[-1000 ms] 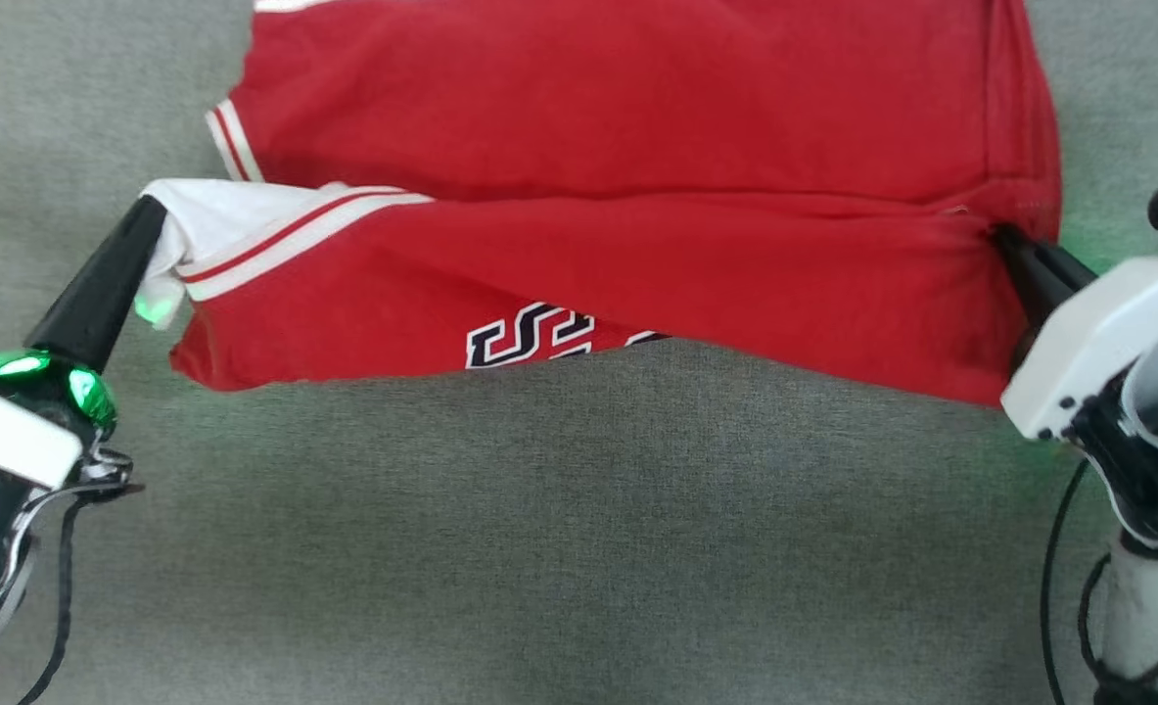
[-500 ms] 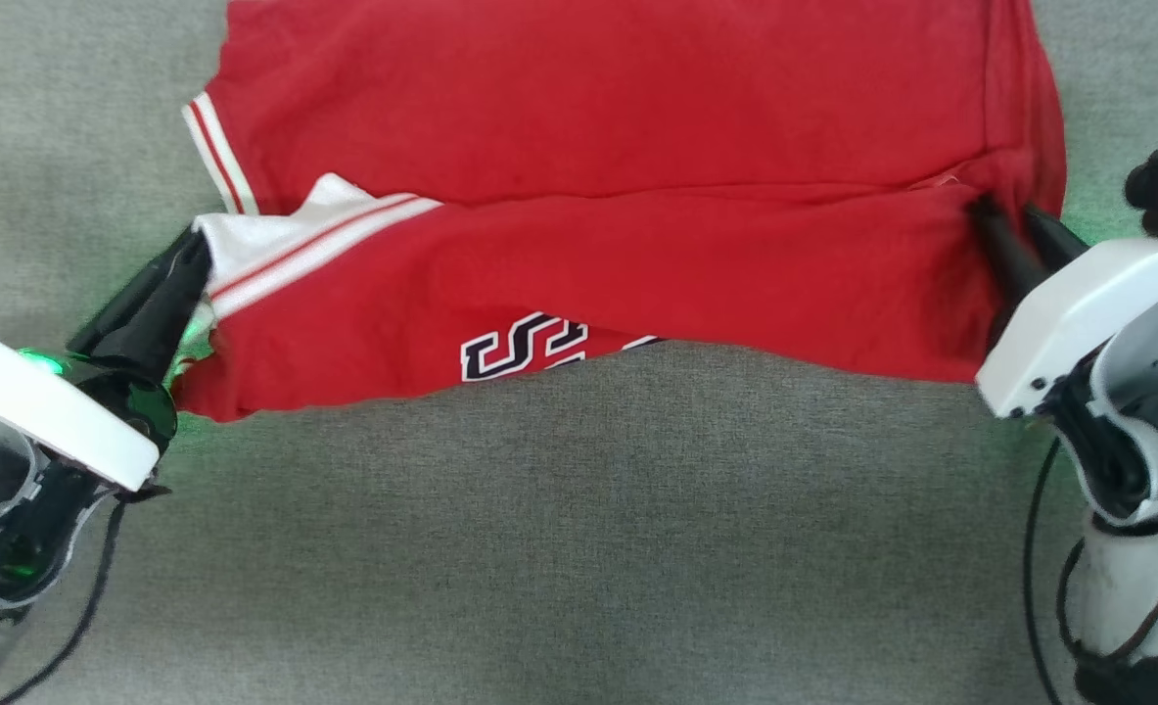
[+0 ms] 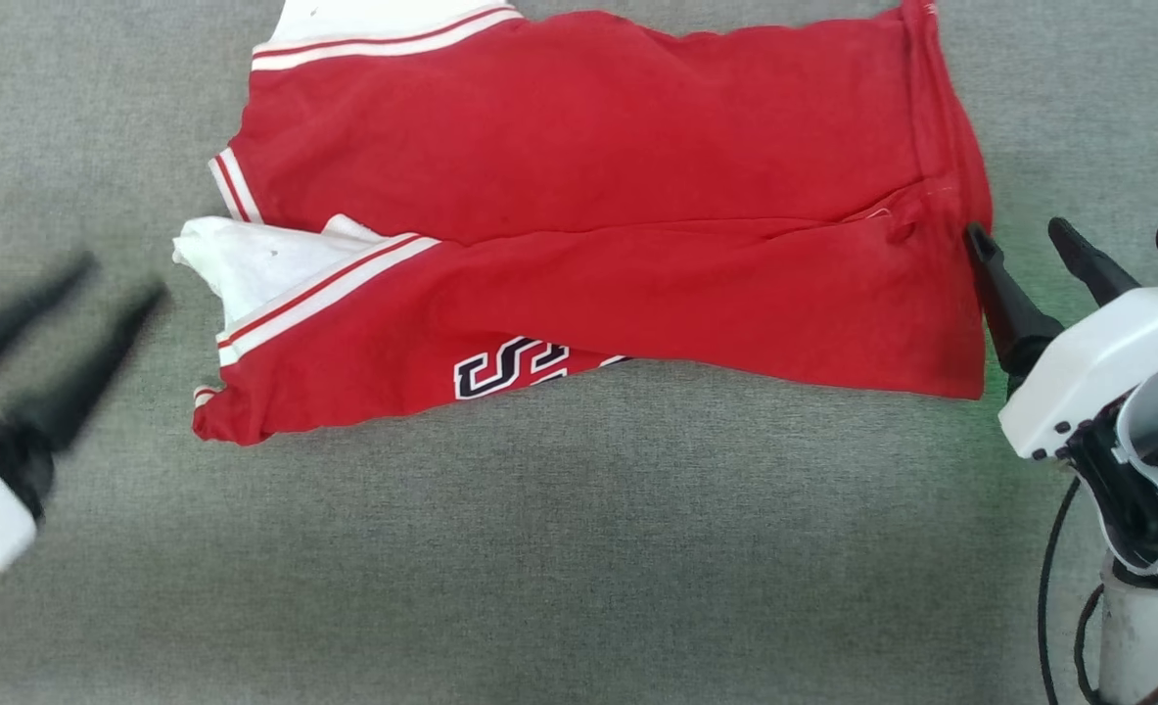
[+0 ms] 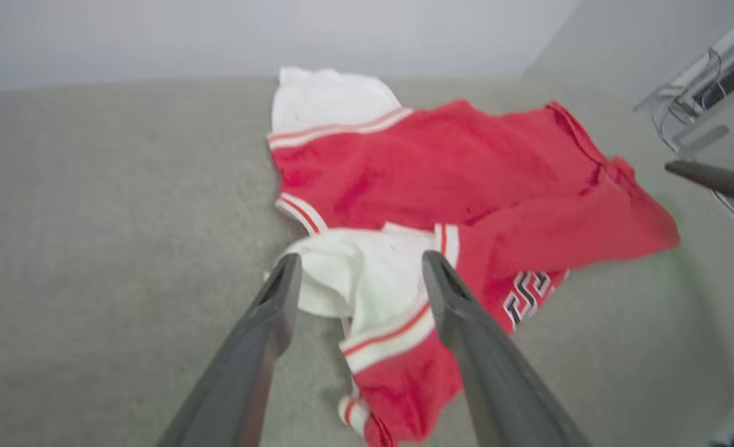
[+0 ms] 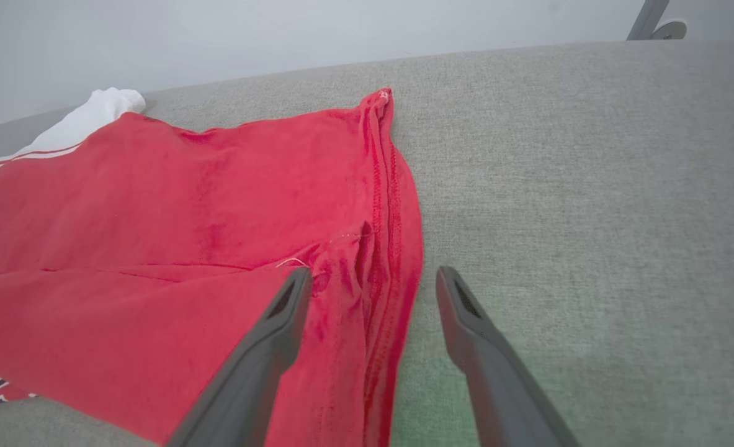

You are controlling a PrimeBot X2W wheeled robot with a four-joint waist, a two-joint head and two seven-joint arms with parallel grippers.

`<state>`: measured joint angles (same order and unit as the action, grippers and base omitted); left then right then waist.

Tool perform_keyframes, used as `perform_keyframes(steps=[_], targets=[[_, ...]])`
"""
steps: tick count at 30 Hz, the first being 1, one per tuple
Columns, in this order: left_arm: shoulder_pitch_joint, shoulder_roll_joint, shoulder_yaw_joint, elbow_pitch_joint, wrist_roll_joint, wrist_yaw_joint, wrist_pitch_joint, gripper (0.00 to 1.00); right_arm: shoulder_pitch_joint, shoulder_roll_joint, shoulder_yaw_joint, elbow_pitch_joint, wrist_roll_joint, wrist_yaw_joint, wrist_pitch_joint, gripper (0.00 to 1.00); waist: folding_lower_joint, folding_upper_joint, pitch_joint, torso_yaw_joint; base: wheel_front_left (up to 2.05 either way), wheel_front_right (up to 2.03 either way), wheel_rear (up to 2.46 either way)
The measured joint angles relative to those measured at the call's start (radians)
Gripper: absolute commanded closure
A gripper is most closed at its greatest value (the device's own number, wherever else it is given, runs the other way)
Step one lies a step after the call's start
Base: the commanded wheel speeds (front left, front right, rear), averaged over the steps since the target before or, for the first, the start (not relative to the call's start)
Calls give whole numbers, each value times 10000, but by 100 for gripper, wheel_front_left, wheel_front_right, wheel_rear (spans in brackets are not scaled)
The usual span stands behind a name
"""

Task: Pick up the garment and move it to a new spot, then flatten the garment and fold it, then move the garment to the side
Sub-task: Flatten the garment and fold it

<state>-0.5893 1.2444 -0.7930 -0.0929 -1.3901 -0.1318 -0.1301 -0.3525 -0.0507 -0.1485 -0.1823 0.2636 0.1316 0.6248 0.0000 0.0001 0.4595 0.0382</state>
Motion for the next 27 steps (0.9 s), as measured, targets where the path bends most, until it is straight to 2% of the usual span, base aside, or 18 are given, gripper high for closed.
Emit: perform_keyframes(steps=[4,8,16,20,21,23,27], targets=[[4,257,-823,-301,-364,0,1482,0,122,-2,-6,-61,77,0,-8,0,0,0,-22,-89,0,0,0],[-153,10,-1377,-19,-744,0,2652,0,121,0,128,-4,226,0,-111,0,0,0,91,-238,0,0,0],[-665,-472,-1776,1220,-1127,0,3666,0,57,2,311,88,347,0,-270,0,0,0,432,-584,0,0,0],[-944,-504,-1887,1415,-1388,-4,4217,0,25,-2,422,127,337,0,-261,0,0,0,612,-775,0,0,0],[-994,-502,-1894,1398,-1496,-4,4234,8,6,-2,447,123,303,0,-217,0,0,0,652,-811,0,0,0],[-1047,-499,-1910,1321,-1463,-4,4249,100,-53,-2,527,86,138,0,-10,0,0,0,716,-864,0,0,0],[-1111,-485,-1931,1179,-1488,0,4171,100,-55,-2,788,-245,-157,0,905,0,0,0,804,-884,0,0,0]])
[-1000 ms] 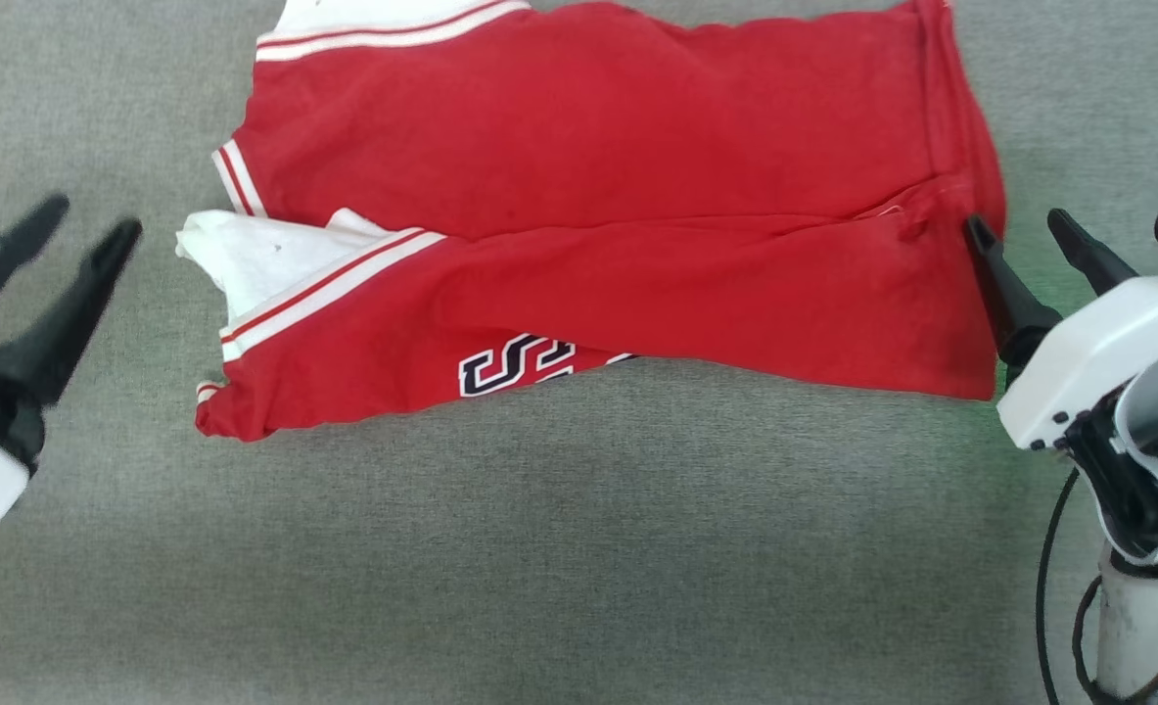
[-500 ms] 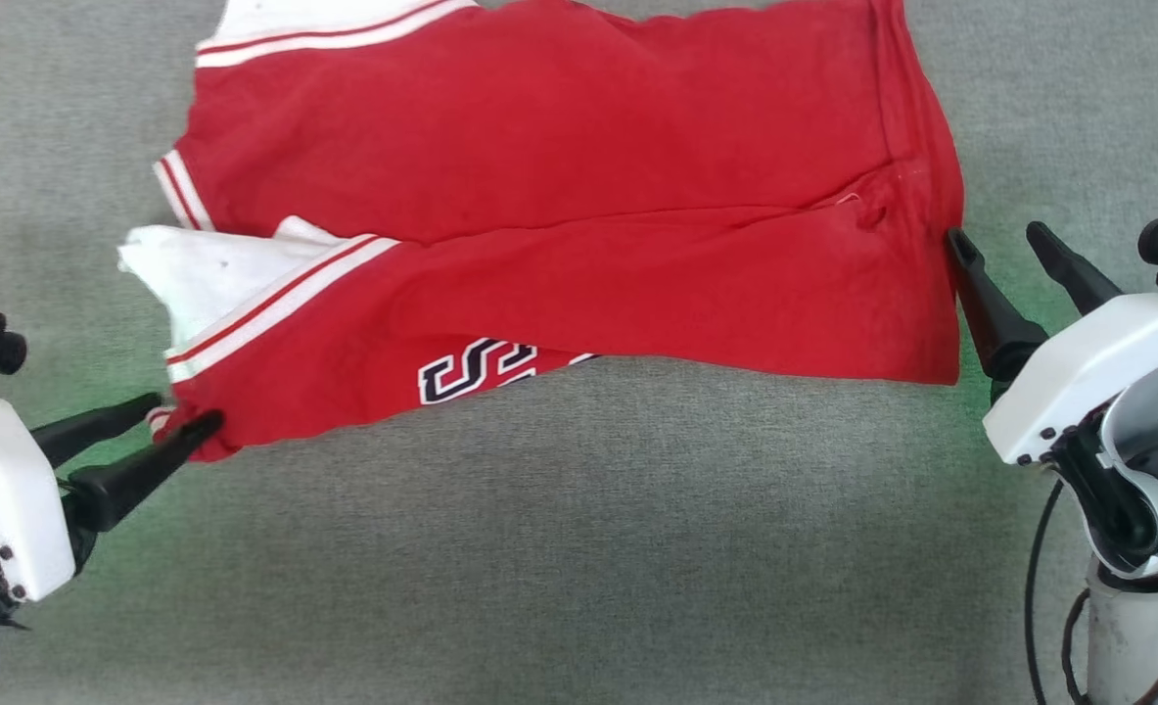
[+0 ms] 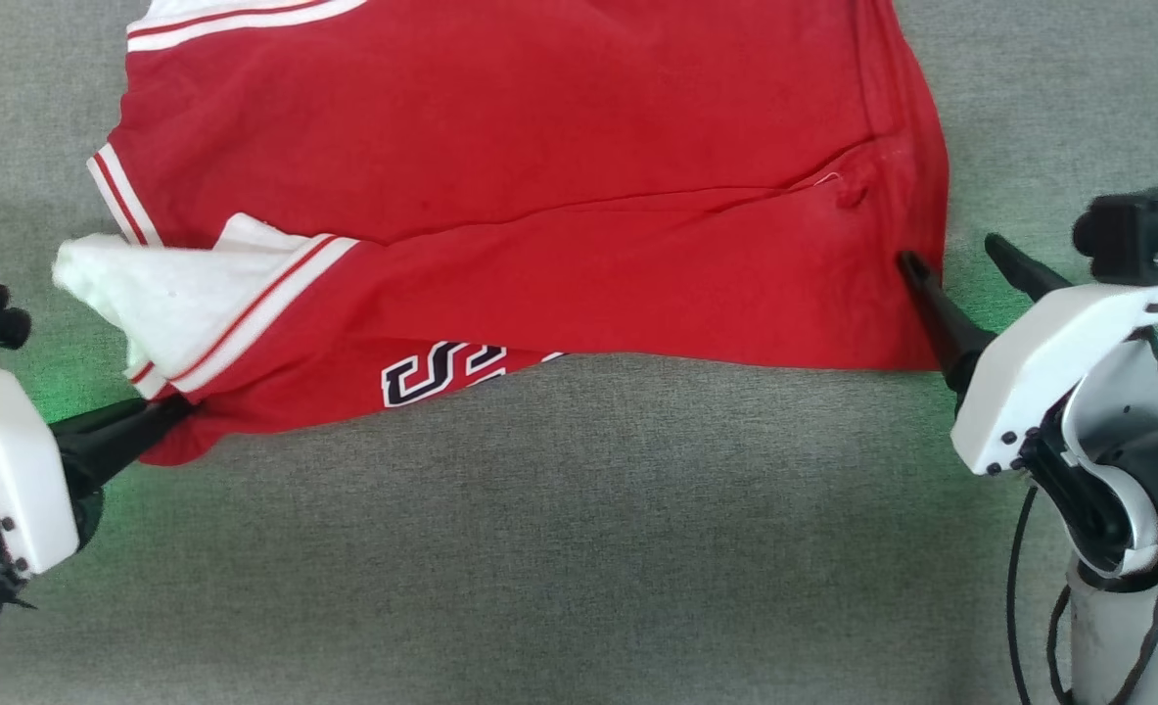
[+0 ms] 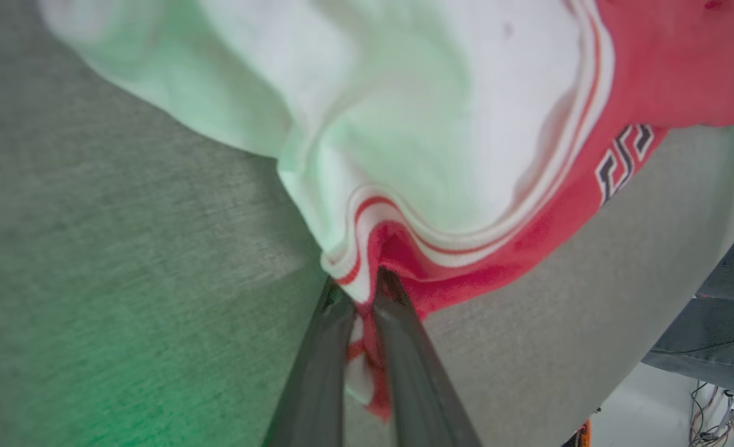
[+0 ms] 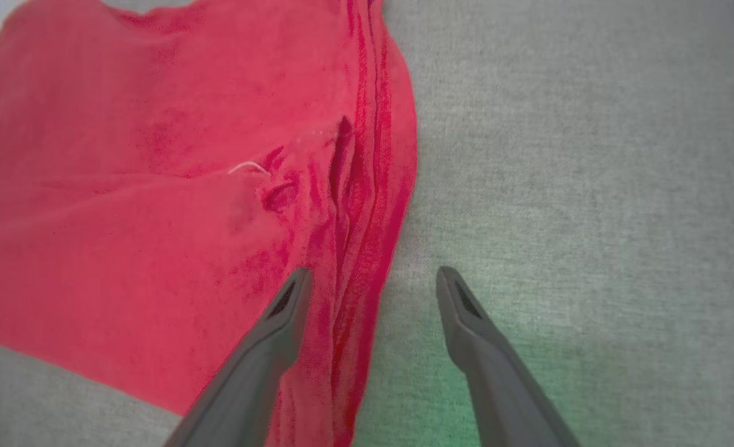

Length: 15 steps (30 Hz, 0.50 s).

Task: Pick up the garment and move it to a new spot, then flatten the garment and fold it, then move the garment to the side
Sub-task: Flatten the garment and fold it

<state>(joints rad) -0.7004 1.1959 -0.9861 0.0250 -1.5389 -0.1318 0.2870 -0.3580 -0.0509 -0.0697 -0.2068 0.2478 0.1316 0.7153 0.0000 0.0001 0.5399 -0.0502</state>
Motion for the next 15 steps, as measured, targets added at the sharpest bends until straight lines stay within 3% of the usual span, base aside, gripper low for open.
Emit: perform_keyframes(steps=[9,10,11,13,15], targets=[[-125,-209,-146,-460,90,-2,-585,100,-286,-280,614,-748,-646,-2,3703,0,0,0,223,213,0,0,0],[-139,-249,-159,-474,100,-2,-627,100,-347,-290,629,-729,-665,-6,3889,13,0,0,242,239,0,0,0],[-153,-284,-182,-479,125,-2,-688,100,-407,-313,654,-677,-713,-6,4011,52,0,0,258,267,0,0,0],[-206,-360,-244,-462,219,-2,-815,100,-432,-318,706,-554,-734,-6,4111,100,1,0,264,322,0,0,0],[-245,-462,-324,-439,263,-4,-920,100,-430,-276,717,-481,-686,-6,4153,100,0,0,214,369,0,0,0]])
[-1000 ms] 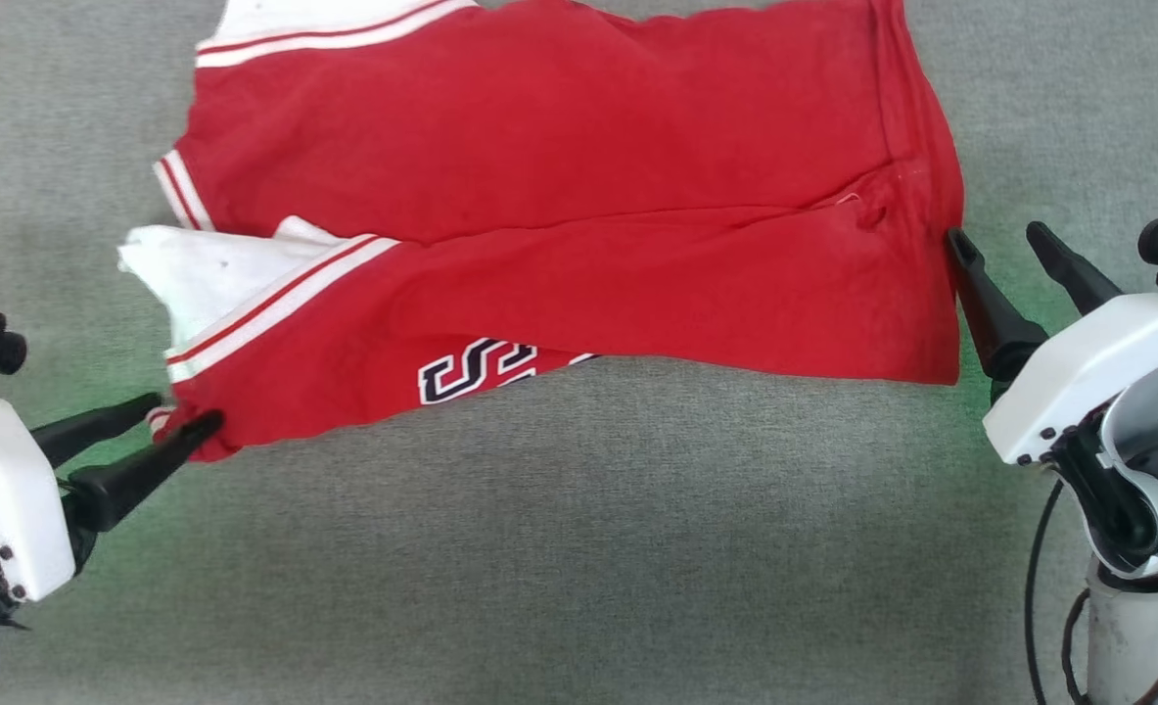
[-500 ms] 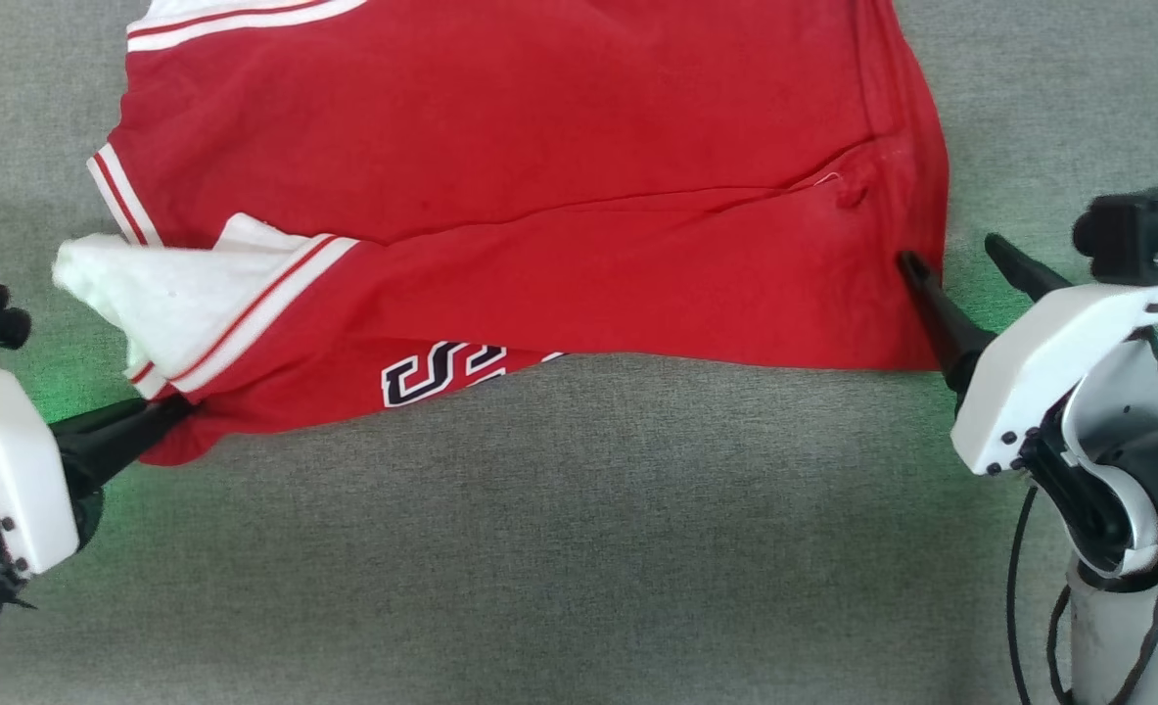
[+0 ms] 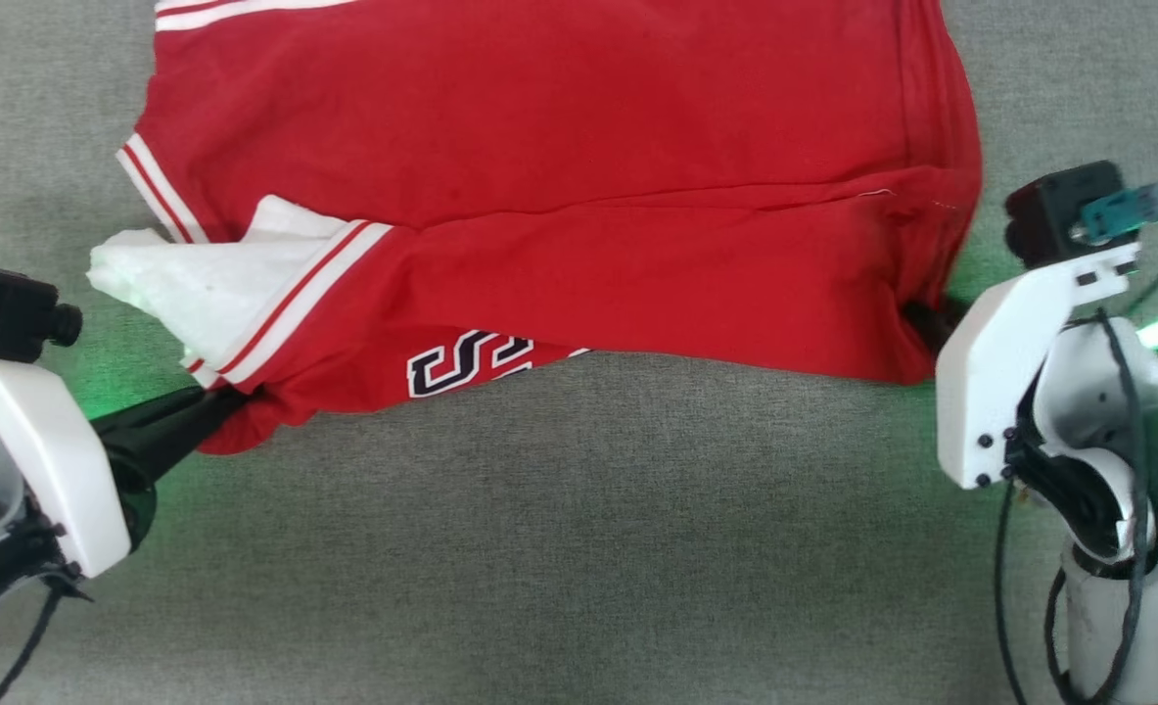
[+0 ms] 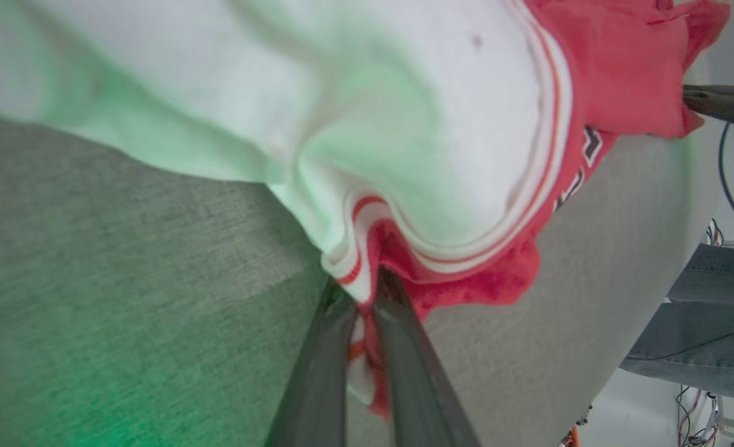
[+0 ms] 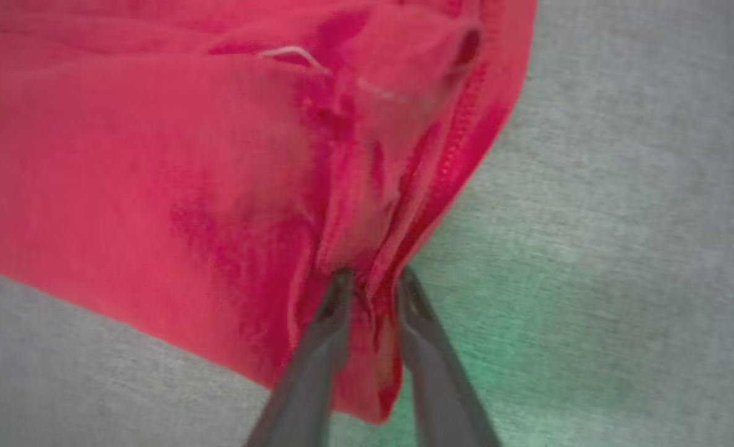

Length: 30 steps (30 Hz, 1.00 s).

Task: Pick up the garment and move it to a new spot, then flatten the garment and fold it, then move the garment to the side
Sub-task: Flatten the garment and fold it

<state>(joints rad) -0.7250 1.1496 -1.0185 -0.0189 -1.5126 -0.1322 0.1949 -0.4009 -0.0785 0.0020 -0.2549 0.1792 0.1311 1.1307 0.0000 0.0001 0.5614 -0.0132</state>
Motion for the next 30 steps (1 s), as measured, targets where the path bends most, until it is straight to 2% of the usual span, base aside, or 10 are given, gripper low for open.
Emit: perform_keyframes(steps=[5,15,20,23,24,25,26,27,28,30], targets=[[156,-12,-171,-215,-38,2,-508,100,266,56,-257,-82,169,2,-326,100,0,0,-301,88,0,0,0],[1421,1206,-729,-1459,0,4,-1985,100,2242,-514,-742,-1325,742,2,-123,100,0,0,-986,246,0,0,0],[1951,1509,-1058,-1939,-6,4,-2548,100,3557,-539,-993,-2176,988,2,360,100,0,0,-1079,319,0,0,0],[2193,1565,-1214,-2033,-21,4,-2872,100,4017,-382,-1087,-2571,1093,2,232,100,0,0,-1086,307,0,0,0],[2235,1559,-1258,-2038,-21,4,-2976,79,4079,-364,-1103,-2615,1122,2,115,75,0,0,-1086,295,0,0,0],[2251,1530,-1277,-2040,-21,4,-3049,61,4098,-349,-1116,-2650,1135,2,-88,11,0,0,-1090,289,0,0,0],[2257,1484,-1277,-2036,-23,4,-3177,4,4104,-347,-1116,-2665,1135,2,-311,0,0,0,-1099,286,0,0,0],[2278,1461,-1273,-2015,-52,4,-3340,4,4098,-339,-1126,-2667,1135,0,-533,0,0,0,-1107,271,0,0,0],[2318,1461,-1260,-1971,-125,4,-3511,0,4085,-301,-1158,-2669,1133,0,-800,0,0,0,-1116,252,0,0,0],[2385,1465,-1206,-1896,-263,4,-3841,0,4012,-240,-1200,-2683,1126,0,-1325,0,0,0,-1134,220,0,0,0]])
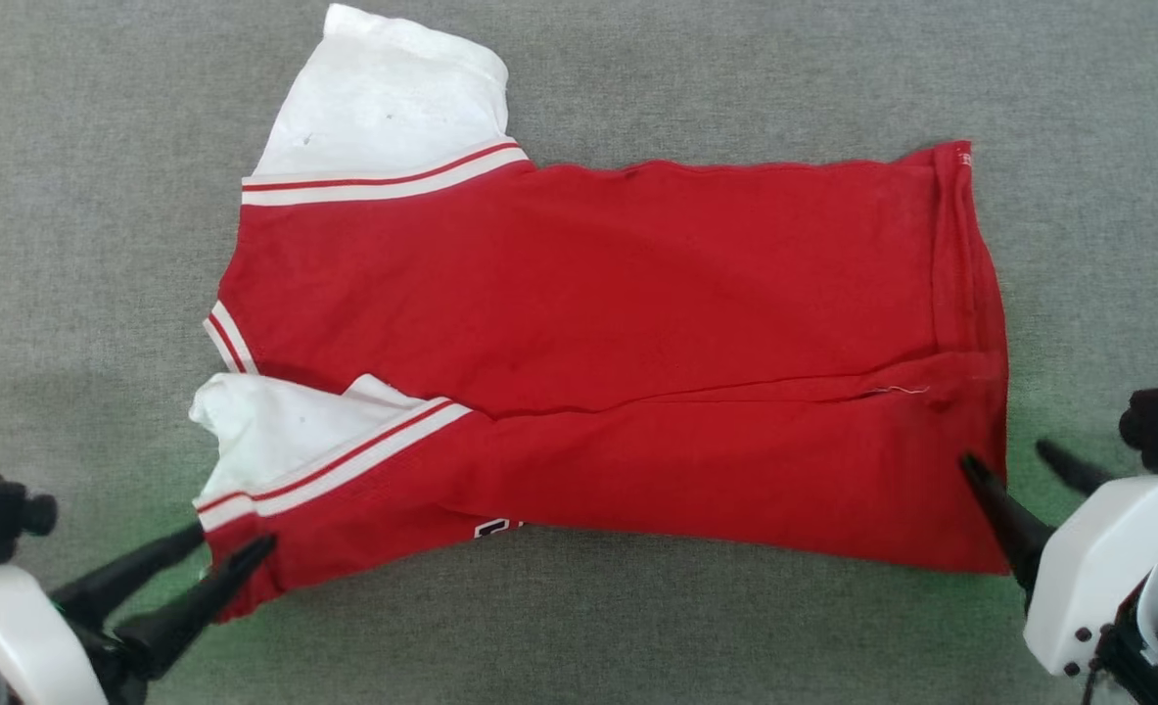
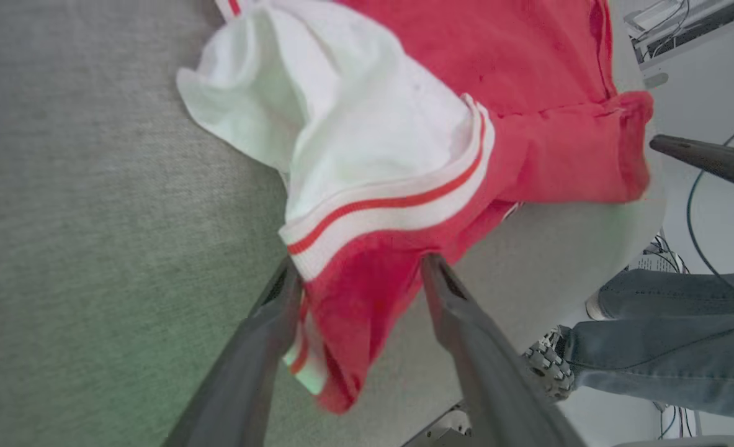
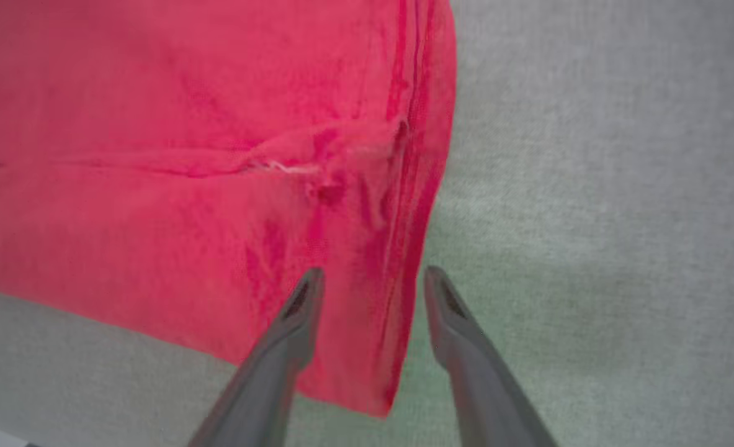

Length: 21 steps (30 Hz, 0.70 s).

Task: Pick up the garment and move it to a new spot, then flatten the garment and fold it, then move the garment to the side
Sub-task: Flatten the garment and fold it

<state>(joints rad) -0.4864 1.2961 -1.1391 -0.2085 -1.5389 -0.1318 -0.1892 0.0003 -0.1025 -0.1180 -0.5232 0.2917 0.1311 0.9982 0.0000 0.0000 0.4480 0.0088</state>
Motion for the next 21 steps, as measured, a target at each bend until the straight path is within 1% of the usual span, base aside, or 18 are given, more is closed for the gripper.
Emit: perform_keyframes(steps=[2,4,7,9,12,15,18,19,21], targets=[[15,67,134,136,-35,0,-288,0,-103,15,82,-40,-54,0,-711,0,0,0,-11,-49,0,0,0],[17,157,359,320,-82,0,-512,0,-329,0,293,-46,-222,0,-1662,0,0,0,-16,-124,0,0,0],[-20,176,1103,1058,-138,0,-690,0,-754,-19,784,174,-627,0,-3578,0,0,0,10,-286,0,0,0],[-180,-52,1971,1760,-155,0,-708,0,-944,40,1175,623,-1028,0,-4861,0,0,0,44,-433,0,0,0],[-430,-552,3346,2663,211,0,-713,0,-1232,228,1893,1392,-1511,0,-6683,0,0,0,127,-716,0,0,0],[-516,-874,4103,3141,658,0,-711,0,-1451,430,2408,2063,-1774,0,-8128,0,0,0,240,-1070,0,0,0],[-1112,-746,4376,3532,1068,0,-709,0,-1646,476,2723,2523,-1894,0,-9168,0,0,0,407,-1490,0,0,0],[-1388,-648,4381,3645,1185,0,-579,0,-1668,489,2732,2627,-1676,4,-9488,0,0,0,476,-1642,0,0,0],[-2023,-527,4312,3762,1327,0,48,0,-1722,487,2744,2792,-1407,0,-9837,0,0,0,638,-1937,0,0,0]])
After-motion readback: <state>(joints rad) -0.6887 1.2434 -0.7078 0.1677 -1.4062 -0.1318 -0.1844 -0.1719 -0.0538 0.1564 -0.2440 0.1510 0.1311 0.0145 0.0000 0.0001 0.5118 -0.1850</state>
